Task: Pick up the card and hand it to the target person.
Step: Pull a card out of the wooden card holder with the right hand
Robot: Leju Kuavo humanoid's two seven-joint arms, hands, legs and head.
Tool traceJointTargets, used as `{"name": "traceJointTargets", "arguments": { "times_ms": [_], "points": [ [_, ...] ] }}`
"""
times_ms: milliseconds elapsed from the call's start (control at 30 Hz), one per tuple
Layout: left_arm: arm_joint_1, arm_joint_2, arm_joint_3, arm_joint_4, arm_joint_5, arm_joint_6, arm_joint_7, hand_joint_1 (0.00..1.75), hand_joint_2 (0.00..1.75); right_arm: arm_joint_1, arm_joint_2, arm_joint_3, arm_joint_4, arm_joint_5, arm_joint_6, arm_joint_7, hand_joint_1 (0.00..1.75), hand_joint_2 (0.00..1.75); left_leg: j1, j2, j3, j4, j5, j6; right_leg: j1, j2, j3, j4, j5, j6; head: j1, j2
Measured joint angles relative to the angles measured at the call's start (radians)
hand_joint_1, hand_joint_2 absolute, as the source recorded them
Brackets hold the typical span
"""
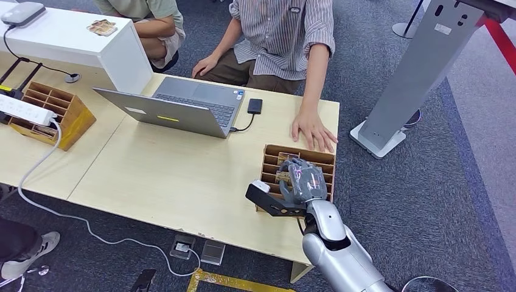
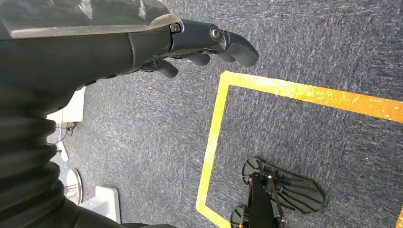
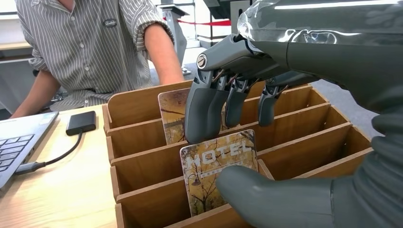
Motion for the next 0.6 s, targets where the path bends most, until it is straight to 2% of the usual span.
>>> {"name": "traceJointTargets", "arguments": {
  "times_ms": [600],
  "points": [
    [0.000, 0.000, 0.000, 0.000, 0.000, 0.007, 0.000, 0.00, 1.75, 0.000, -0.002, -0.001, -0.003, 0.005, 0.015, 0.002, 0.90, 1.75, 0.000, 0.000, 0.000, 0.000, 0.000, 0.000, 0.000, 0.000, 0.000, 0.000, 0.000, 0.000, 0.000, 0.000]
  ]
}}
